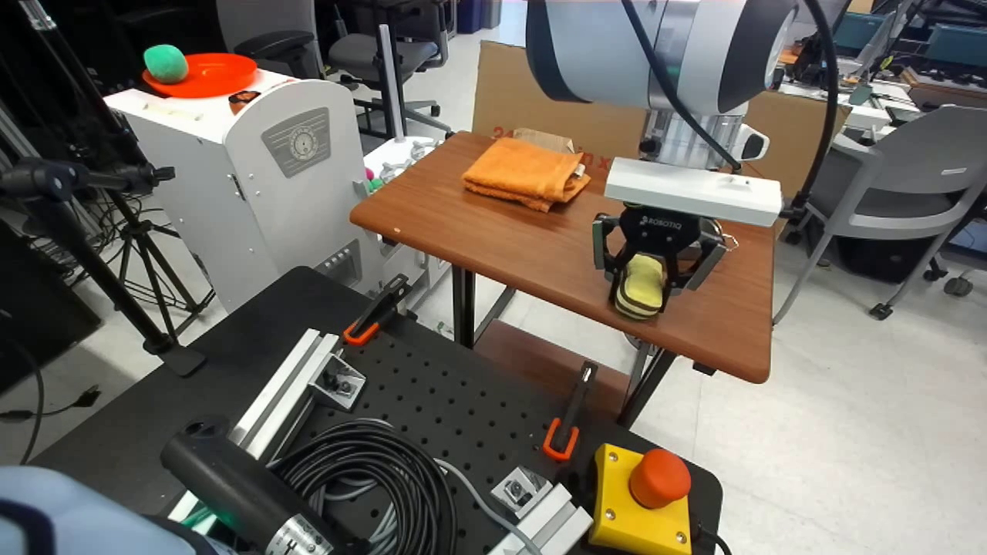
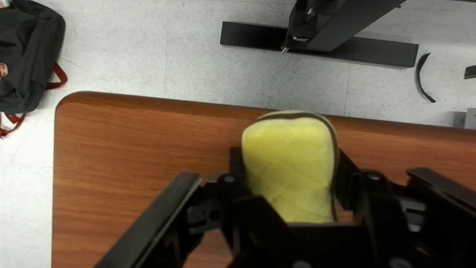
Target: Pick up the plush toy and put it in the pot
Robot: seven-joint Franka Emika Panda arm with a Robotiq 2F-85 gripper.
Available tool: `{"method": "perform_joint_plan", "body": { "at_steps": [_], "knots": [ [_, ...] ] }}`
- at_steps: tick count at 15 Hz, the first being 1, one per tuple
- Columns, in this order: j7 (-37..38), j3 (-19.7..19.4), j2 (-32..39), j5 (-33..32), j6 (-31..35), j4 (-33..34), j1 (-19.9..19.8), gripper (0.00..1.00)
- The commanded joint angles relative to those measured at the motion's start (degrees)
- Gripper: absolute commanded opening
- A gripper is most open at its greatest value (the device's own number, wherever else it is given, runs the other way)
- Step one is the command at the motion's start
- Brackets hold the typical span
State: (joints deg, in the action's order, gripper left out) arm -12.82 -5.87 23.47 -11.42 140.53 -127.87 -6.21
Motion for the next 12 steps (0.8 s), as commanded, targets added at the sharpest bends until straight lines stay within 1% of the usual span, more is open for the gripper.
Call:
{"method": "perform_joint_plan", "body": {
  "at_steps": [1,5,7,8,9,12],
  "knots": [
    [-0.89,0.47,-0.83,-0.48,-1.49,0.93,-0.11,0.27],
    [0.07,0.59,-4.66,-0.47,-2.92,1.93,0.45,0.00],
    [0.54,0.44,-5.59,-0.51,-3.26,4.12,0.65,0.05],
    [0.83,0.41,-5.54,-0.44,-3.61,5.87,0.70,0.02],
    [1.56,0.22,-5.28,-0.74,-3.58,7.43,0.85,0.03],
    [3.48,-0.25,-1.70,-1.41,-2.71,13.59,0.92,0.04]
  ]
}}
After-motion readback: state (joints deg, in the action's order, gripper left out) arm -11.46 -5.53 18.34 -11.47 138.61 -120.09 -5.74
